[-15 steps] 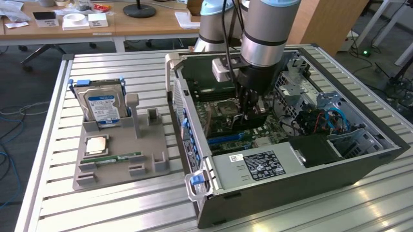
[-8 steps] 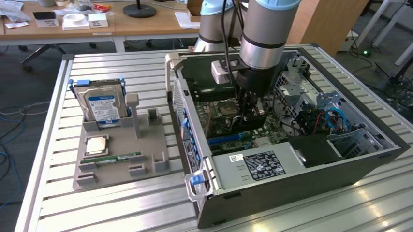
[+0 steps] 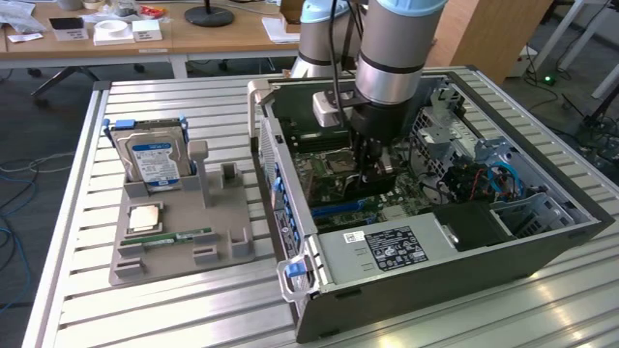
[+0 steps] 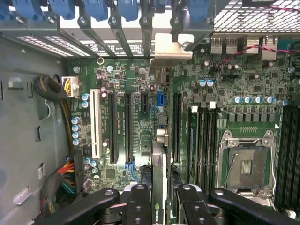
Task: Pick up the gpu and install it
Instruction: 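Insert the gpu into the slot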
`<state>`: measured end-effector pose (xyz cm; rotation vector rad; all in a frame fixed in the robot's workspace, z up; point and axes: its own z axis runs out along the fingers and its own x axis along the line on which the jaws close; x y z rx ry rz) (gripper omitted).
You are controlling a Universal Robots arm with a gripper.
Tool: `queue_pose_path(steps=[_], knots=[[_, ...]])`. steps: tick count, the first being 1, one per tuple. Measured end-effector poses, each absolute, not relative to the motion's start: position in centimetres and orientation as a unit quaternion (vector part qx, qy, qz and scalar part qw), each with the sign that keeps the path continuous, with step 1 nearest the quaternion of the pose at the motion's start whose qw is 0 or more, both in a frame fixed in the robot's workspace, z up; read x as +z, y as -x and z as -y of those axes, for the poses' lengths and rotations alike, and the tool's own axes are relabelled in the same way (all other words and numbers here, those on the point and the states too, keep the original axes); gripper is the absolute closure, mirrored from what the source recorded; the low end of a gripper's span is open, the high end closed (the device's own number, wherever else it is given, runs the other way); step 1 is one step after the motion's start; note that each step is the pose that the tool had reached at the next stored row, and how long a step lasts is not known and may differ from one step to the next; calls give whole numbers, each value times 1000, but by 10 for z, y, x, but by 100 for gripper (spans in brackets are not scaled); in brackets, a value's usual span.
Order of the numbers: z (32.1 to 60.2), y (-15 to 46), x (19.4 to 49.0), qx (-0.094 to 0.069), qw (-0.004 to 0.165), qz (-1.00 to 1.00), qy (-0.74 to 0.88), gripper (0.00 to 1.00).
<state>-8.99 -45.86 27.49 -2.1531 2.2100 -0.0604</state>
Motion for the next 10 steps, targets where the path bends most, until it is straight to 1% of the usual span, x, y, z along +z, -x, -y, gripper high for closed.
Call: queue_pose_path(steps=[10], knots=[[459,95,267,-20,28,-716,698,74]])
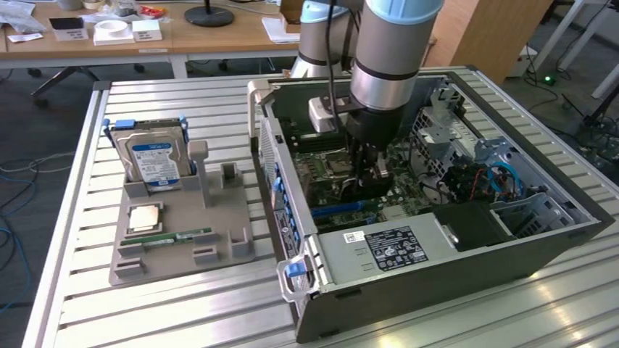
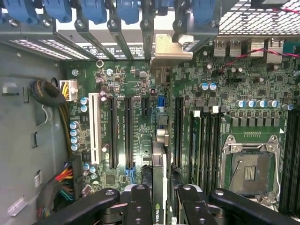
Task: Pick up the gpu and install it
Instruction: 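Insert the gpu into the slot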
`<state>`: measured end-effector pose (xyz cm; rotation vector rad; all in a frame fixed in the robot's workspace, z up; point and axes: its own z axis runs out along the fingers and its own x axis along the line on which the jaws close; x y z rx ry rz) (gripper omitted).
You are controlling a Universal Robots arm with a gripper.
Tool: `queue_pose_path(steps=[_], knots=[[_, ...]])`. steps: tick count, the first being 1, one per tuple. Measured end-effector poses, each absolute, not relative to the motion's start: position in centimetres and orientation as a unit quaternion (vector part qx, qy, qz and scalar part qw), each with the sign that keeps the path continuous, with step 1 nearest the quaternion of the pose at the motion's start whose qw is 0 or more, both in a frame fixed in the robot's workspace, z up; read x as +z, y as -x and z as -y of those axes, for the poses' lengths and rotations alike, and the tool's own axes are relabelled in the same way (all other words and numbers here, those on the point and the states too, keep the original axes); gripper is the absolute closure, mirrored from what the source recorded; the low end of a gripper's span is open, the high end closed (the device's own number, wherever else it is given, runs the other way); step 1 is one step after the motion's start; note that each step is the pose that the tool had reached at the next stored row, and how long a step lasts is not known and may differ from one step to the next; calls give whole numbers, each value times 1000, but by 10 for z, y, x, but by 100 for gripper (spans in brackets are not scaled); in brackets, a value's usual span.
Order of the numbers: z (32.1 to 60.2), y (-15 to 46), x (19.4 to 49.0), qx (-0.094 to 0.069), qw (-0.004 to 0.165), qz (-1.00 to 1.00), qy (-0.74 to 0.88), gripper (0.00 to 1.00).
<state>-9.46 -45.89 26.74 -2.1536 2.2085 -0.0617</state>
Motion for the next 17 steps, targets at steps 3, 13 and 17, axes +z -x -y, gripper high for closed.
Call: queue_pose_path(steps=[3,13,17], knots=[[459,97,265,-20,28,-716,698,74],[459,101,263,-20,28,-715,698,74],[459,103,263,-20,28,-715,698,74]])
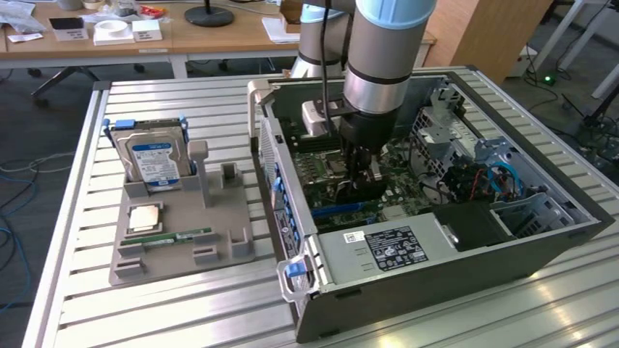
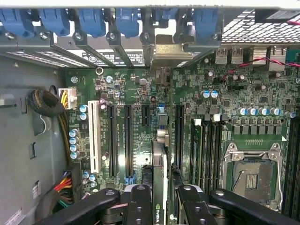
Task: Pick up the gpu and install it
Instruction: 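Insert the gpu into the slot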
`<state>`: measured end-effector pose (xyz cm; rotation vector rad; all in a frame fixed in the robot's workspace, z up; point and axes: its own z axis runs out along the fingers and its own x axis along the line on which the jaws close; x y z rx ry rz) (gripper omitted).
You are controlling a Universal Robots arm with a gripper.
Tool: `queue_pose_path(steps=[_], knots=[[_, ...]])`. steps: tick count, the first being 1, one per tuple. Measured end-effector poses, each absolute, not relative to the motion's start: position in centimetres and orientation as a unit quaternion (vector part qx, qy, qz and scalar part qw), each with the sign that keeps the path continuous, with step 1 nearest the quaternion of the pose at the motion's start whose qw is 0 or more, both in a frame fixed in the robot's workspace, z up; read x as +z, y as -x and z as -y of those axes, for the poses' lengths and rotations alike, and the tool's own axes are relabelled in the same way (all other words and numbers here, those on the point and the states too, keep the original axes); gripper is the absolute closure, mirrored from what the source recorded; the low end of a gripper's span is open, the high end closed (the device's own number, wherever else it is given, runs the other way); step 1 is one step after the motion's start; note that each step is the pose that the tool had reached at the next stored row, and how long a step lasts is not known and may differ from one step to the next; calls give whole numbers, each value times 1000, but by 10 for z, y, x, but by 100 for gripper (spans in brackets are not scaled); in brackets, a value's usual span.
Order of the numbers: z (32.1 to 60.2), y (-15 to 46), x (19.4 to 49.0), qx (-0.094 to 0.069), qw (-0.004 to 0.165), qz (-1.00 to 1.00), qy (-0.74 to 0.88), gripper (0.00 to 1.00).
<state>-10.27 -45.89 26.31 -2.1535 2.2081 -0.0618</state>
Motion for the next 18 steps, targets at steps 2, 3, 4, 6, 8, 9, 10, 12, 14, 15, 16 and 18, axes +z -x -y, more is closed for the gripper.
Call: queue_pose_path(steps=[2,3,4,6,8,9,10,12,14,15,16,18], knots=[[459,103,263,-20,28,-715,698,74],[459,103,263,-20,28,-715,698,74],[459,103,263,-20,28,-716,698,74],[459,104,263,-20,28,-716,698,74],[459,104,263,-20,28,-716,698,74],[459,105,263,-20,28,-716,698,74],[459,105,263,-20,28,-715,698,74],[459,106,263,-20,28,-715,698,74],[459,107,262,-20,28,-715,698,74],[459,107,262,-20,28,-715,698,74],[459,107,263,-20,28,-715,698,74],[459,107,262,-20,28,-715,698,74]])
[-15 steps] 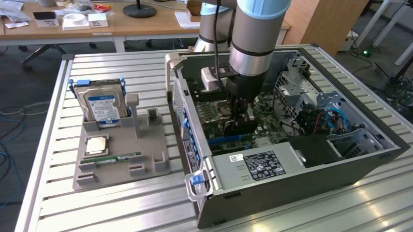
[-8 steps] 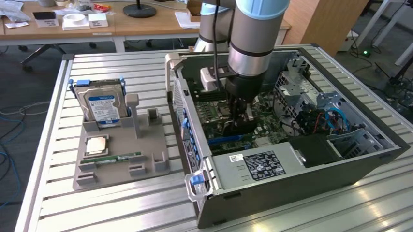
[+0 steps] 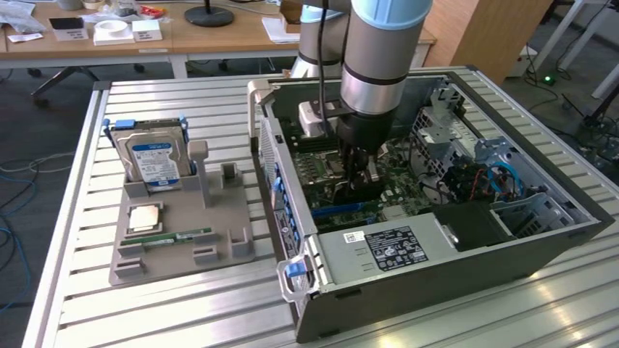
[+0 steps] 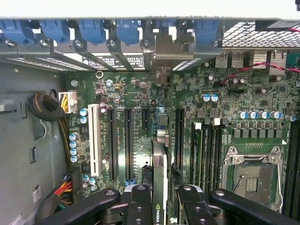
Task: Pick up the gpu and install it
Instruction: 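Insert the gpu into the slot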
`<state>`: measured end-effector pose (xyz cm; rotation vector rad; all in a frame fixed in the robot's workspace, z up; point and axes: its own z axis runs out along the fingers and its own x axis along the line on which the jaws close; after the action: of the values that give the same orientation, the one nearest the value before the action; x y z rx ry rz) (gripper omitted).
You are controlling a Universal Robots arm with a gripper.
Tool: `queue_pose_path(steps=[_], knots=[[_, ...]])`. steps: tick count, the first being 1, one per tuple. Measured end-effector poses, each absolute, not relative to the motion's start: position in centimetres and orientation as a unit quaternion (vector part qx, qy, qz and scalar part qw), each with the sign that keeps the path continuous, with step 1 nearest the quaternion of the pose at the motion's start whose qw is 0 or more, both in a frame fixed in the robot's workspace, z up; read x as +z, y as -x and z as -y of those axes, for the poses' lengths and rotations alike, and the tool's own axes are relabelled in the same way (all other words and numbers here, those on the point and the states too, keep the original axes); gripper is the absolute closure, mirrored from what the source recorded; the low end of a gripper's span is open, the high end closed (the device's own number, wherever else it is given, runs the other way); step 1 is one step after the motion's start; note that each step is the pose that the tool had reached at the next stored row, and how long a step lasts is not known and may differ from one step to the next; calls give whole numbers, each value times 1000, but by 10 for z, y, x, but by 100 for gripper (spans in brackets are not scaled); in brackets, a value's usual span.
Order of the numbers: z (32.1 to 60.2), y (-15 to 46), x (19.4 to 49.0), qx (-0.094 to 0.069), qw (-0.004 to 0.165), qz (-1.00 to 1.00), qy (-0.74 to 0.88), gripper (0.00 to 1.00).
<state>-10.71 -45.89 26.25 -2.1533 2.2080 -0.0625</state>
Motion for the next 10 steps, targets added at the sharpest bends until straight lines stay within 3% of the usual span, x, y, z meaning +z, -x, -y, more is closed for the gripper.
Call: queue_pose_path(steps=[10], knots=[[459,109,262,-21,29,-715,698,74]])
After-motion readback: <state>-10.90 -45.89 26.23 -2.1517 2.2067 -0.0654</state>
